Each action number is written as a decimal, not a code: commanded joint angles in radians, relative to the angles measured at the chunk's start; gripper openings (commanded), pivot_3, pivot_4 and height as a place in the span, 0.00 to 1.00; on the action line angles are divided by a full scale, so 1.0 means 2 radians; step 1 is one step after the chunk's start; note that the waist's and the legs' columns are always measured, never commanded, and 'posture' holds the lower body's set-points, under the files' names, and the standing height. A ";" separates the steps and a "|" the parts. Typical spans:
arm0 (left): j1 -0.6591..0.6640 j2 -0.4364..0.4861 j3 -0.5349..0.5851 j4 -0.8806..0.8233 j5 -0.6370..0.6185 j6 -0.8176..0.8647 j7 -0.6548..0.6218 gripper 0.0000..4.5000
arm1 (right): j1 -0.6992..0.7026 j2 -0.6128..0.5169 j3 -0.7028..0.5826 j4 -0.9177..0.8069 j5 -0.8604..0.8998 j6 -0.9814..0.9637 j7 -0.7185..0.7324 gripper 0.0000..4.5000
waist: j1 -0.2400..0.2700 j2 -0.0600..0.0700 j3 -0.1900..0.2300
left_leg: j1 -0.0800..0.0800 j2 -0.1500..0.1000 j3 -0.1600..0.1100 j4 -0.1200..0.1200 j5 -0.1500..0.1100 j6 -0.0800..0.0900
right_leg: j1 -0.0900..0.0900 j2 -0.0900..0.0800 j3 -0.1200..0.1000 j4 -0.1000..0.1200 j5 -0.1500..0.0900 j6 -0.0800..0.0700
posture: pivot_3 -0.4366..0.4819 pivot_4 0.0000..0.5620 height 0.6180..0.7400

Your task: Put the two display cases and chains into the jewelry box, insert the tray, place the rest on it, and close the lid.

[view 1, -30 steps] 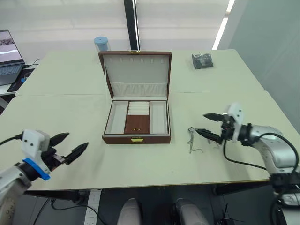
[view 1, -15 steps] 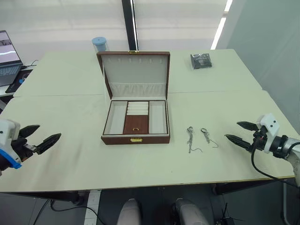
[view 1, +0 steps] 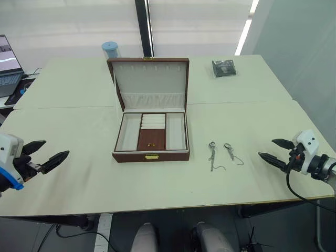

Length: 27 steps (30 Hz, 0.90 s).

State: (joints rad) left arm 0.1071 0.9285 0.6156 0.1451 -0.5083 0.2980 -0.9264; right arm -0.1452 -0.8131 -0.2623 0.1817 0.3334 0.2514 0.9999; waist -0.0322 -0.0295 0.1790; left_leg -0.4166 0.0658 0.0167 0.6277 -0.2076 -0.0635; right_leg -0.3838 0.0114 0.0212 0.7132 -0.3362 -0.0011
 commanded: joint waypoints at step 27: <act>0.048 -0.094 -0.141 -0.252 -0.002 -0.029 -0.033 1.00 | 0.058 0.120 0.047 -0.202 0.032 0.065 -0.134 0.99 | 0.001 0.000 0.000 | 0.000 0.000 -0.001 0.000 0.000 0.000 | 0.001 0.000 0.000 0.000 0.000 0.000 | 0.48 0.27 1.00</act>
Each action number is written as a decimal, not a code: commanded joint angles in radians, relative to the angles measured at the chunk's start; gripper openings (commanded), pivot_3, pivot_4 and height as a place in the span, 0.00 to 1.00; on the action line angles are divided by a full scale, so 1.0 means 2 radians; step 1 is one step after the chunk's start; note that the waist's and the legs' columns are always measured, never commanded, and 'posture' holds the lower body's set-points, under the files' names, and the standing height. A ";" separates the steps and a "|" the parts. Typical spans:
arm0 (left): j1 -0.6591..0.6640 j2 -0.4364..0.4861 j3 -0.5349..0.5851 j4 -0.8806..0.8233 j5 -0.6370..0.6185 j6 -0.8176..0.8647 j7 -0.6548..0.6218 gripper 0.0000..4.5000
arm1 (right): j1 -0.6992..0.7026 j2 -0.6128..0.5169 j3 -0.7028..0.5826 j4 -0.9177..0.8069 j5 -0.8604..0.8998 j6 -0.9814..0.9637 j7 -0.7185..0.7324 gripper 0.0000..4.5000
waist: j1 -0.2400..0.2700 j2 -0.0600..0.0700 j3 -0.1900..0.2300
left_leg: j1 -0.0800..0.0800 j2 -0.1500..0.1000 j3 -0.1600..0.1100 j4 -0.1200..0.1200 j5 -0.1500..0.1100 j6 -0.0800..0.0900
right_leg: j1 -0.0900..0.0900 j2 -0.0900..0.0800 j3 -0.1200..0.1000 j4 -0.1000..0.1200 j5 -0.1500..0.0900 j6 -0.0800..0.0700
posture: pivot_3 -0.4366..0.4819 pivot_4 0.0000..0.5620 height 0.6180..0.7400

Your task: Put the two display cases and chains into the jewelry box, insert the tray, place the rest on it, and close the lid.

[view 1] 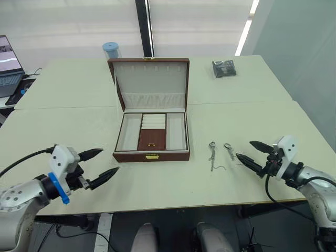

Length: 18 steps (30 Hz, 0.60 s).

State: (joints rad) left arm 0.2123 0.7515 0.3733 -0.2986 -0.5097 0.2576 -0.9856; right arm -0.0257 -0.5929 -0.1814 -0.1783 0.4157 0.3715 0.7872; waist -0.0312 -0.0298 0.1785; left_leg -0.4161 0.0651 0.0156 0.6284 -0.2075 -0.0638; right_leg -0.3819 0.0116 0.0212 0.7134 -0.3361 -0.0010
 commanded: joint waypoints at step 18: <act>-0.030 -0.031 -0.158 -0.076 0.033 -0.061 -0.022 1.00 | 0.014 0.061 0.079 -0.038 -0.112 0.055 -0.159 0.99 | 0.000 -0.001 -0.001 | 0.000 0.000 0.000 0.000 0.000 0.000 | 0.001 0.001 0.000 0.000 0.000 0.000 | 0.48 0.27 1.00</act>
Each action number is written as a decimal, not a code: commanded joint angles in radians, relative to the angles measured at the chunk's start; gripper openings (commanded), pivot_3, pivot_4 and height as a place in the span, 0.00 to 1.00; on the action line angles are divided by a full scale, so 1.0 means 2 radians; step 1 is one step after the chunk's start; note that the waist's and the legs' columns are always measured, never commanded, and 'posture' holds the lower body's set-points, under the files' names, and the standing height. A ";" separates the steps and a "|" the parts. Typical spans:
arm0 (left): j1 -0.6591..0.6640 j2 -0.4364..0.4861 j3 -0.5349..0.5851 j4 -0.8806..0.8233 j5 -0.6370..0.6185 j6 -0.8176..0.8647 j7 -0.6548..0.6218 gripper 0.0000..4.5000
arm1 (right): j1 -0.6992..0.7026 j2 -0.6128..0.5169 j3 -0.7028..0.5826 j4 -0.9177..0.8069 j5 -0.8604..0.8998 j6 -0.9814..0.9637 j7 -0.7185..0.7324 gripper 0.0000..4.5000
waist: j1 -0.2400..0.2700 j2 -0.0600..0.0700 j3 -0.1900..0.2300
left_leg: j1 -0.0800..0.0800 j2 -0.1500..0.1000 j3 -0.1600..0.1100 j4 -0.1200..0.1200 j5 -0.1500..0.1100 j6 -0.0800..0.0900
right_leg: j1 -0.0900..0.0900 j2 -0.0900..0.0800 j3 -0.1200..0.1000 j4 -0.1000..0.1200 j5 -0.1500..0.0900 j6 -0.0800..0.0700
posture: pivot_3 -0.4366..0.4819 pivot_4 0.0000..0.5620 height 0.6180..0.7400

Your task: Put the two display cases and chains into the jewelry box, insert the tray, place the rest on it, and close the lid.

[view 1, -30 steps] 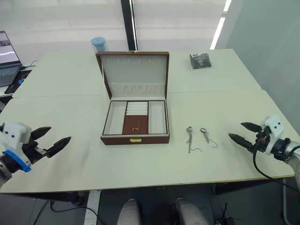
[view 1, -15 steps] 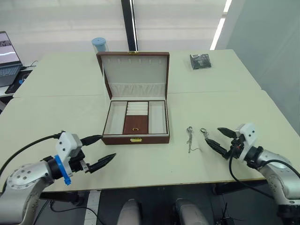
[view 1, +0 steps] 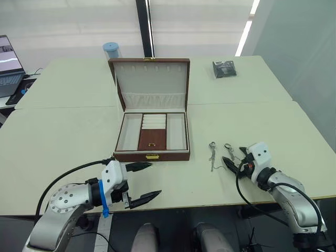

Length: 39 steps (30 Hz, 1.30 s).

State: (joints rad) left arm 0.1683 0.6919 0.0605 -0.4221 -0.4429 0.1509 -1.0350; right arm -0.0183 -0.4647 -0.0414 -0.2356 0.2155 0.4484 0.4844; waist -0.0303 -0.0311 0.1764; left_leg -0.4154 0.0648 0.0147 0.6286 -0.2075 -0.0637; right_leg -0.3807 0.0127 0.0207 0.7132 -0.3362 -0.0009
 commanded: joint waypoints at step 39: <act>-0.029 -0.026 -0.035 -0.015 0.010 0.001 0.028 1.00 | 0.005 0.020 -0.029 -0.058 0.068 0.010 0.027 0.01 | 0.000 -0.002 -0.004 | 0.003 0.000 -0.001 0.000 0.000 0.000 | 0.003 0.000 -0.001 -0.001 0.000 0.000 | 0.48 0.27 1.00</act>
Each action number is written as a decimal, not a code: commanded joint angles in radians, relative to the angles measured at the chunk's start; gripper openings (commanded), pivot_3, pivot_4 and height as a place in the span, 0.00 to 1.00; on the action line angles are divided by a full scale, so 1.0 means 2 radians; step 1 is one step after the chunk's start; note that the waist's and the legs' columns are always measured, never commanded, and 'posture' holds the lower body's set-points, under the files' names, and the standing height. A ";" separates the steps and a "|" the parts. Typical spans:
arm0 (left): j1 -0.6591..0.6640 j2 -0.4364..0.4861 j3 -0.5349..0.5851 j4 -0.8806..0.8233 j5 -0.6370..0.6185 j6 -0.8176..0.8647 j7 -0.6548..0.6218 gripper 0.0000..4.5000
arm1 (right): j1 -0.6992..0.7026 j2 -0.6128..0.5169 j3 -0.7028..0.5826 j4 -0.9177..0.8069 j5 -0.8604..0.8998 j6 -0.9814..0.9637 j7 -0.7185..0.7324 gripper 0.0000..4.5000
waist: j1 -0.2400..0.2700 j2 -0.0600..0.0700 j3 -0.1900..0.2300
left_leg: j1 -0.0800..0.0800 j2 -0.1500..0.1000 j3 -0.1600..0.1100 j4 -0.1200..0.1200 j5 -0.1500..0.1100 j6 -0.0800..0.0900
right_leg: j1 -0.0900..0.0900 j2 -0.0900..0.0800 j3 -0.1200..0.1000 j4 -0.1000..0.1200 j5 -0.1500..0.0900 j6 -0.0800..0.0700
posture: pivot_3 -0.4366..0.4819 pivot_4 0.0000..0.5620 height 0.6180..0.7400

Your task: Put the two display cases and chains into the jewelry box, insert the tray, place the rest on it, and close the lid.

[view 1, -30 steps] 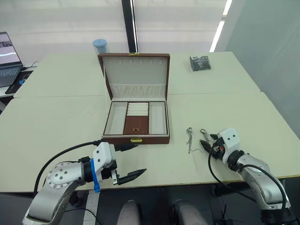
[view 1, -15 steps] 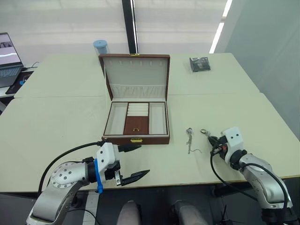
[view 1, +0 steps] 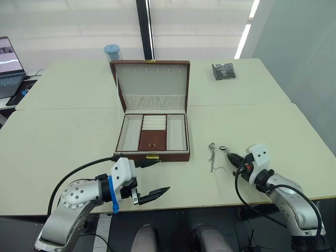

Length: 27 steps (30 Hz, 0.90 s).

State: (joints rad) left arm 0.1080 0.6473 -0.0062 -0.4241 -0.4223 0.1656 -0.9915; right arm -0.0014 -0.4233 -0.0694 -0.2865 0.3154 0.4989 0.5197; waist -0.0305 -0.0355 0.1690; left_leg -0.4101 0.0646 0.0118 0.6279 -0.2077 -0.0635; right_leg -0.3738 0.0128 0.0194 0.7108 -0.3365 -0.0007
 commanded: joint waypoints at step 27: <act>0.130 -0.087 0.065 -0.071 0.016 -0.033 0.163 1.00 | -0.250 0.065 0.091 -0.001 0.076 0.056 0.046 0.01 | -0.001 0.000 0.000 | 0.000 0.000 -0.001 0.000 0.000 0.000 | 0.000 0.000 0.000 0.000 0.000 0.000 | 0.48 0.27 1.00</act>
State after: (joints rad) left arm 0.3592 0.4821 0.1025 -0.5218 -0.4013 0.1323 -0.6850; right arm -0.4733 -0.2993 0.1055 -0.2805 0.4549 0.6168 0.5963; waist -0.0321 -0.0349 0.1698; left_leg -0.4108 0.0654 0.0091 0.6277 -0.2077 -0.0634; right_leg -0.3746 0.0120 0.0199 0.7100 -0.3364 -0.0010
